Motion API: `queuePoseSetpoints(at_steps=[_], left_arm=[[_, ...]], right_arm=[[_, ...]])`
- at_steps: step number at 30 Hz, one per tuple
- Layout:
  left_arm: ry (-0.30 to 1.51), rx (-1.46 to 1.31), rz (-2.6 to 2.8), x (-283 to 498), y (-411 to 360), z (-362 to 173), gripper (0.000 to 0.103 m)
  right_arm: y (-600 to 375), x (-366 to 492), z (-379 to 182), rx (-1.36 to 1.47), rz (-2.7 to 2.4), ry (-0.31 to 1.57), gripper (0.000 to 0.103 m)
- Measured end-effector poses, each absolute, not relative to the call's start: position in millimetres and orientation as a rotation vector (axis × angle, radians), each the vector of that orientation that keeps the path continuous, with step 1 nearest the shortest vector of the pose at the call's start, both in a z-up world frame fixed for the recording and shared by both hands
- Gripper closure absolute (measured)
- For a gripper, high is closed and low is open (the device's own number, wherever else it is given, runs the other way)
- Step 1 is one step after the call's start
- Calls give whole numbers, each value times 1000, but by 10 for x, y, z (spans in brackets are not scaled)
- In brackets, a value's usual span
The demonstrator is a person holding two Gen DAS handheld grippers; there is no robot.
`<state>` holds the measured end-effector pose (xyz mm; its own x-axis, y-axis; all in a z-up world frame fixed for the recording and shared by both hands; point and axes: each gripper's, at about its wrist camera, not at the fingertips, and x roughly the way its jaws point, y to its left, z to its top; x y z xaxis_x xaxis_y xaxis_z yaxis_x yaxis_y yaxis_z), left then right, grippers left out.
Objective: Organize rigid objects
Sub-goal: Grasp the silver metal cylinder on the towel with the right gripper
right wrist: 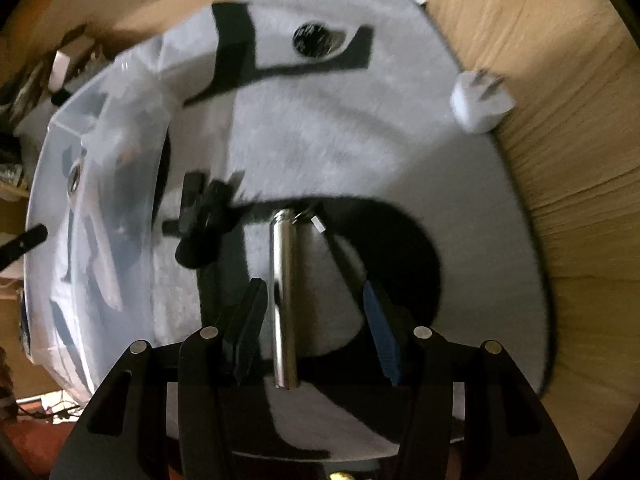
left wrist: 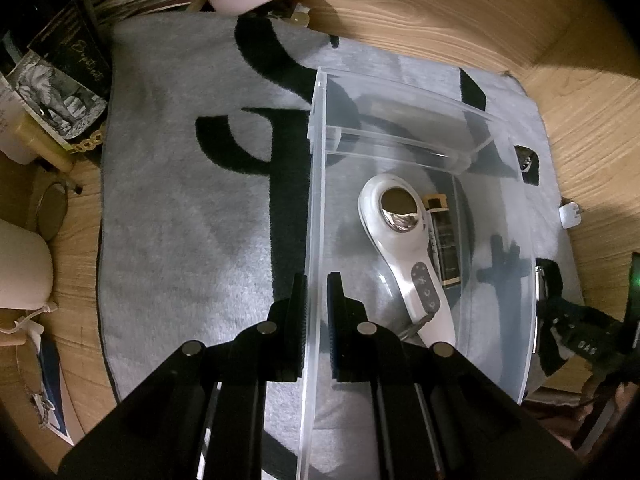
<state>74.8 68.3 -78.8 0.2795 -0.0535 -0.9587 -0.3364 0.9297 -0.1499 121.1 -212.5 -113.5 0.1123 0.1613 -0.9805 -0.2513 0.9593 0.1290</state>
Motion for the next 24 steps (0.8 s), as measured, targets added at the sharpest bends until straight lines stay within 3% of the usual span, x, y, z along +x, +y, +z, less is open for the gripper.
queuePoseSetpoints(at_steps=[5, 9, 24], left_arm=[[1281, -354, 196, 748, 679, -788, 96], [1280, -357, 193, 749, 684, -788, 96], [1276, -356, 160, 723, 721, -781, 96]], right_arm=[[-2029, 1197, -1249, -125, 308, 1422, 59], [-2039, 1194, -1232, -139, 295, 1395, 88], [-2090, 1222, -642, -45, 325, 1281, 89]])
